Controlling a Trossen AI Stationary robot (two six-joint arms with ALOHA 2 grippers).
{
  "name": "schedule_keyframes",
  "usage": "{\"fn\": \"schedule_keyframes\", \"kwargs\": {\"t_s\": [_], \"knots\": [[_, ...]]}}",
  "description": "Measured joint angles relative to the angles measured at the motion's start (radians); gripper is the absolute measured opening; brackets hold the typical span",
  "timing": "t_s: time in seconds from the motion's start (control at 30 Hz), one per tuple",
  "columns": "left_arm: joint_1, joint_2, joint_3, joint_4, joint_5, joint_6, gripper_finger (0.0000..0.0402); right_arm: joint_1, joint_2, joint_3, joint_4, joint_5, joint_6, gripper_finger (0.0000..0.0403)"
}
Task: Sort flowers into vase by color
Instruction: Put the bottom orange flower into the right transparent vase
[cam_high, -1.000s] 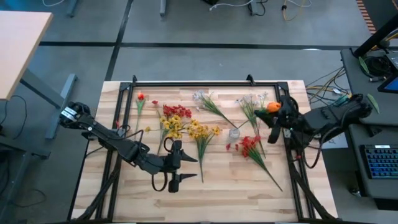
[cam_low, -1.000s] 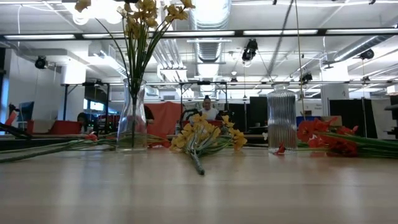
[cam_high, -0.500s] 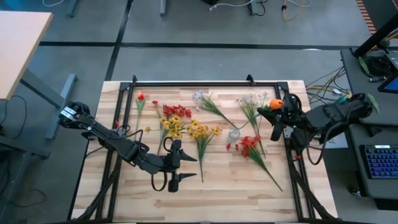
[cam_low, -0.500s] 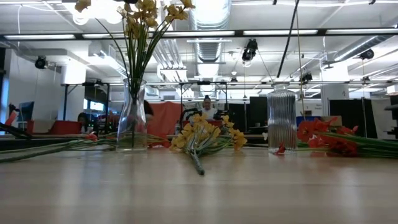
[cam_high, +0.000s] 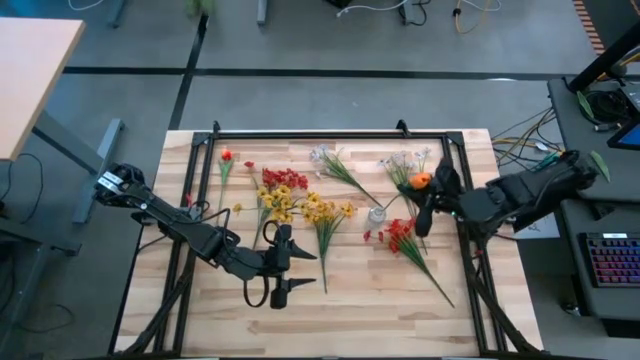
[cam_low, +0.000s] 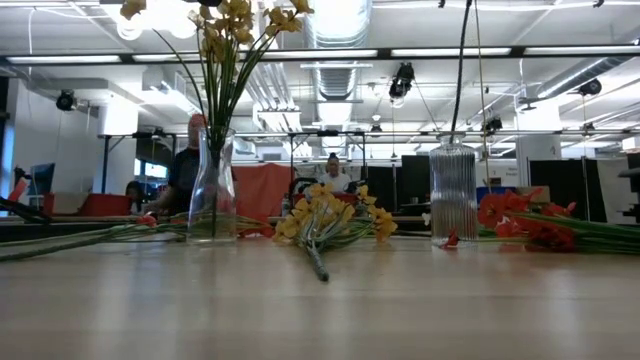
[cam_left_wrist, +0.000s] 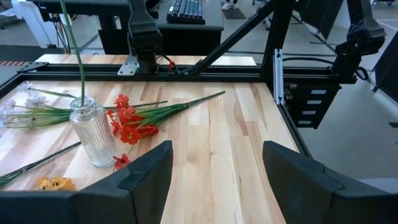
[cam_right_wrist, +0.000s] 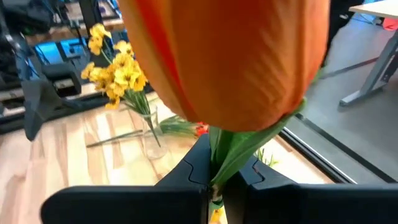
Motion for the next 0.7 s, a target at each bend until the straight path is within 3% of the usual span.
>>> {"fn": "schedule_keyframes", "kwargs": {"t_s": [0.33,0.7], "knots": [[0.000,0.000,0.000,-0.007,0.000,-0.002,0.0233,0.000,0.122,0.069,-0.060,0.003,0.042,0.0023],[0.000,0.001,-0.001,-0.040,0.000,-0.037,0.0233,0.000,0.228,0.170,-0.231,0.052,0.150,0.0145]]}}
